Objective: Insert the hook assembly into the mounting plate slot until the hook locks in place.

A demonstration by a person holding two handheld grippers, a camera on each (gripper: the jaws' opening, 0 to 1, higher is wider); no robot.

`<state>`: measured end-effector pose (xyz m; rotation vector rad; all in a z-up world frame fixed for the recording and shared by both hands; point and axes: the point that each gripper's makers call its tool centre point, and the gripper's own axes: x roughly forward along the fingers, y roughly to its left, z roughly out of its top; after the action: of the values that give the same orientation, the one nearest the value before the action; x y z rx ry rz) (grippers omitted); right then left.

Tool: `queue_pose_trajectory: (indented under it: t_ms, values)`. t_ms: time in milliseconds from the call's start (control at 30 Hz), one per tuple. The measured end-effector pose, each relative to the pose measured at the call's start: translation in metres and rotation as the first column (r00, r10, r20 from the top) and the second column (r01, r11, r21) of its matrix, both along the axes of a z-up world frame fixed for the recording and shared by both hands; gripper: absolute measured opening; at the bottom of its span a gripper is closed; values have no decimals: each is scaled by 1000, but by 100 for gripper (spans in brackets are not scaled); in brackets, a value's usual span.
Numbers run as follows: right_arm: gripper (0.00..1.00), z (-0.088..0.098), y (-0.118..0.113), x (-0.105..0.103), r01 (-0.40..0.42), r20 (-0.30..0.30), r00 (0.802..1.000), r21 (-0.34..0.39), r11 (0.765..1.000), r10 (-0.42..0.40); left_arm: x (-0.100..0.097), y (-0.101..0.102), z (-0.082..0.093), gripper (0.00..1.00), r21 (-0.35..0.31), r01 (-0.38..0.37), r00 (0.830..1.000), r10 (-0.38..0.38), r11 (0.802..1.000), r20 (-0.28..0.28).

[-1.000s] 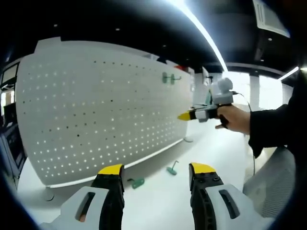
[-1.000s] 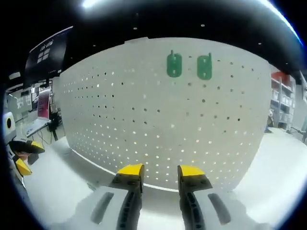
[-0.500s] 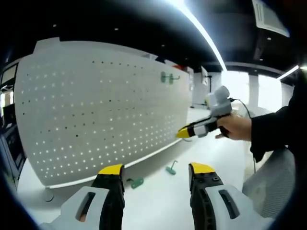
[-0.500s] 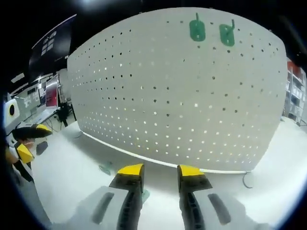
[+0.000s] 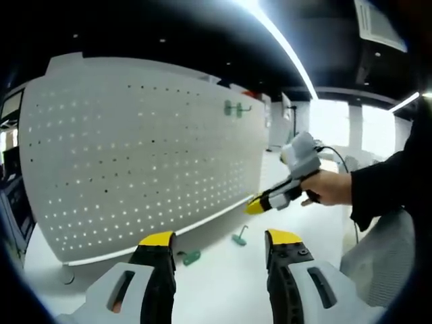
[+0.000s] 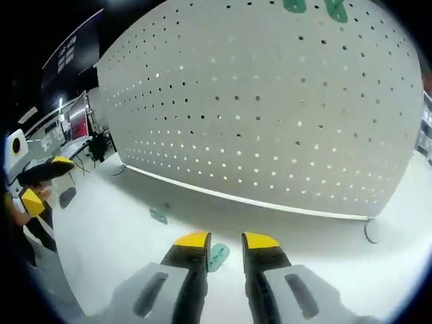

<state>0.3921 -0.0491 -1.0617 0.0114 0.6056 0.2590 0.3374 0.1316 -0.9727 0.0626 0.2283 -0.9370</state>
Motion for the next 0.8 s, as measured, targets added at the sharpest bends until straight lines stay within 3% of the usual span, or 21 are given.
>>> queue_pose_trajectory:
  t_ms: [333, 800]
  values:
    - [12, -25, 5, -4, -7, -81, 997, 19, 1000, 9, -1, 0, 0, 53, 0, 3, 1000, -3, 1000, -1]
    - [5, -37, 9, -6, -26, -113, 993, 7, 1000, 26, -1, 2, 0, 52, 1, -1, 1000, 1, 1000, -2]
